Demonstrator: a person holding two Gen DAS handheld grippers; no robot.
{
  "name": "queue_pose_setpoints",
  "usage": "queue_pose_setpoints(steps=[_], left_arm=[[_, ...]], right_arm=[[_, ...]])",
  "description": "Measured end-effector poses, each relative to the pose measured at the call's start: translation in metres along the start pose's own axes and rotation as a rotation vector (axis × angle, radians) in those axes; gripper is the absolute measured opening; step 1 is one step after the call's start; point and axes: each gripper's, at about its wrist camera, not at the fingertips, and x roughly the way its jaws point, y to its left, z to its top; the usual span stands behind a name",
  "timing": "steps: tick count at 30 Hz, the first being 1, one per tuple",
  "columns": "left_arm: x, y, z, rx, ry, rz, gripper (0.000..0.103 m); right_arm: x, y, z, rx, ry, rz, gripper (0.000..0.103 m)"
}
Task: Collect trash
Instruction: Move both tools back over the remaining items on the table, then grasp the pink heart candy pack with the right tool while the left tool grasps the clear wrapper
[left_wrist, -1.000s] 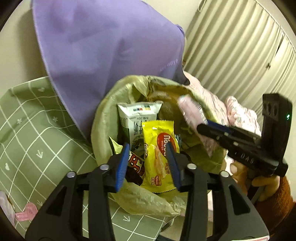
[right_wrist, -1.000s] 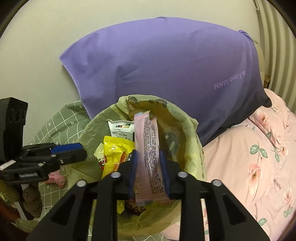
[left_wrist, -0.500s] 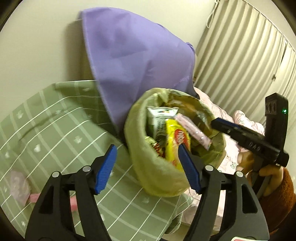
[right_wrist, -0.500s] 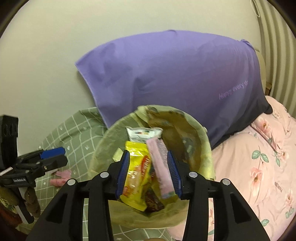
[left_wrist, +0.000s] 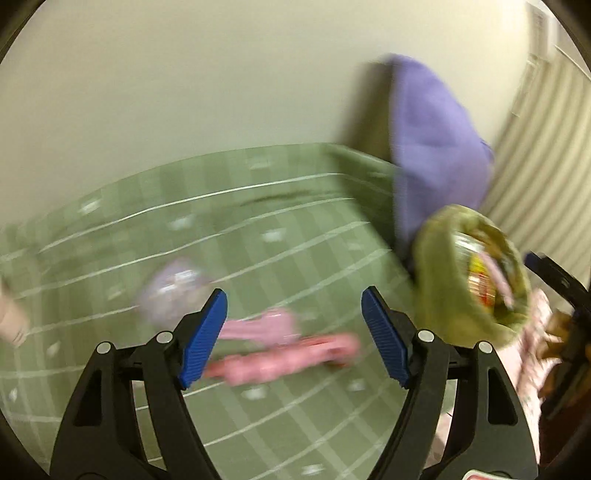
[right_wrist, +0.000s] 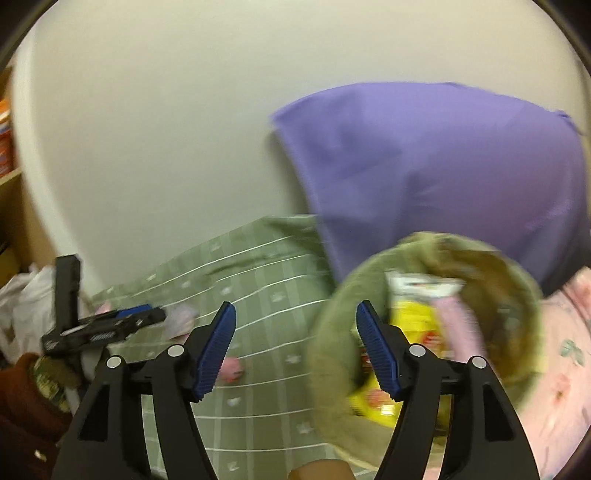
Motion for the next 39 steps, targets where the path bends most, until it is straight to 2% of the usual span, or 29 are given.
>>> queue_pose_setpoints(steps=[4,7,10,15,20,21,22,25,30,32,33,35,39], left_arm=[[-0.012,0.059,-0.014,-0.146,-0.011,0.130,0.071],[-0.027,0.090,-0.023,-0.228,-0.030,0.188,0.071],[-0.040,0.102,-0.030,-0.253,-0.043,0.224,0.071],[-0.053,0.105,-0.046,-0.240,-0.024,0.266,0.071],[-0.058,0.102,-0.065,-0.185,0.017,0.292,0.071],[-0.057,0.101,-0.069,-0.173,0.027,0.298,0.071],[-0.056,0.100,-0.071,-0.168,0.033,0.300,0.071],[-0.055,0.102,-0.078,-0.178,0.046,0.288,0.071],[-0.051,0.104,-0.080,-0.186,0.058,0.273,0.071],[-0.049,0.106,-0.080,-0.190,0.058,0.267,0.071],[-0.049,0.107,-0.079,-0.195,0.057,0.263,0.071],[-0.048,0.108,-0.077,-0.202,0.055,0.256,0.071],[-0.045,0.112,-0.072,-0.216,0.045,0.234,0.071]], right_arm=[[0.027,0.024,-0.004,-0.072,0.083,0.043,0.064],[0.049,0.043,-0.008,-0.142,0.144,0.086,0.064],[0.074,0.059,-0.013,-0.186,0.194,0.130,0.064],[0.130,0.078,-0.022,-0.232,0.285,0.158,0.064],[0.183,0.098,-0.032,-0.311,0.347,0.192,0.064],[0.192,0.100,-0.033,-0.307,0.360,0.198,0.060],[0.204,0.102,-0.034,-0.299,0.374,0.192,0.054],[0.228,0.105,-0.039,-0.258,0.428,0.171,0.047],[0.258,0.113,-0.056,-0.265,0.506,0.126,0.046],[0.259,0.116,-0.056,-0.278,0.510,0.122,0.046],[0.259,0.118,-0.055,-0.292,0.514,0.119,0.037],[0.256,0.118,-0.055,-0.293,0.521,0.152,0.037],[0.233,0.115,-0.045,-0.282,0.442,0.162,0.037]])
